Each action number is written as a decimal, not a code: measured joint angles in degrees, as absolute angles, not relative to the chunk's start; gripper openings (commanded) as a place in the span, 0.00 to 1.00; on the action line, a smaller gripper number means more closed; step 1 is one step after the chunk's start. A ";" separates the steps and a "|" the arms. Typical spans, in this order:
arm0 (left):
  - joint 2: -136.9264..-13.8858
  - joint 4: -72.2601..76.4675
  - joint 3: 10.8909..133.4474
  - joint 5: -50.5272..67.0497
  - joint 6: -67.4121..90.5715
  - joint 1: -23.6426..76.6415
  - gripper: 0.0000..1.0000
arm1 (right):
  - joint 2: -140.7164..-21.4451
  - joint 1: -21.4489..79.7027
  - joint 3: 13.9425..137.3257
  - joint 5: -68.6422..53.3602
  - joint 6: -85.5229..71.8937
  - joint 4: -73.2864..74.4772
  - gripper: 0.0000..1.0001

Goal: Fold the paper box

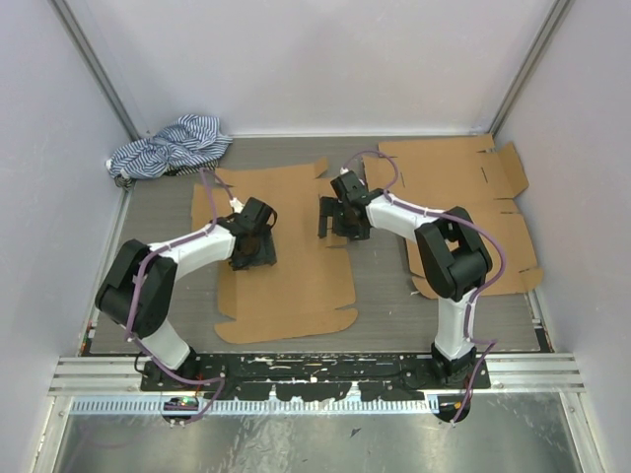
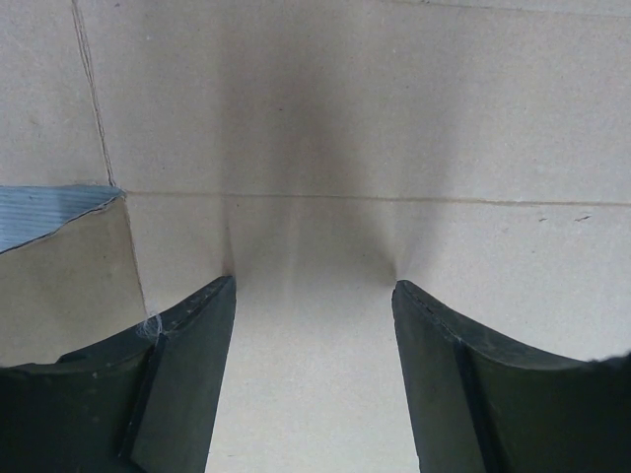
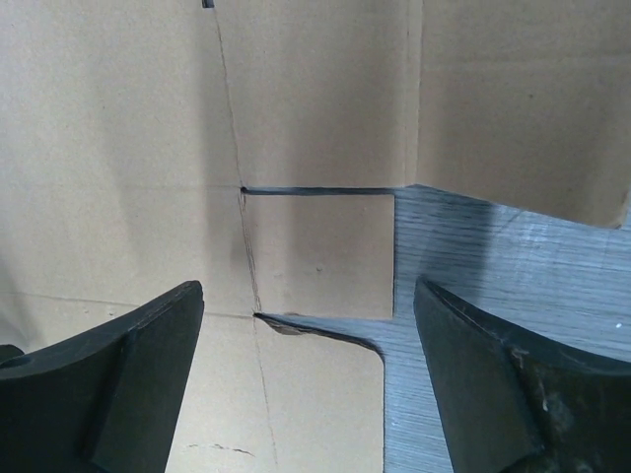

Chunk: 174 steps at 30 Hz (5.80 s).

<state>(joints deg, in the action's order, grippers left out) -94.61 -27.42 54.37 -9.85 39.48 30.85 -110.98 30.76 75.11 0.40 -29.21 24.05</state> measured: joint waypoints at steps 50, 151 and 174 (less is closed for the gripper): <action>-96.49 -28.97 55.90 -13.41 39.46 33.23 0.70 | -109.25 37.65 81.10 -9.82 -36.14 19.62 0.90; -84.27 -39.90 57.32 -18.17 37.56 26.28 0.85 | -110.19 34.65 75.50 12.56 -27.09 26.41 0.01; -89.56 -30.30 55.27 -4.86 31.99 15.42 0.79 | -101.84 34.61 64.99 9.67 -24.45 24.88 0.01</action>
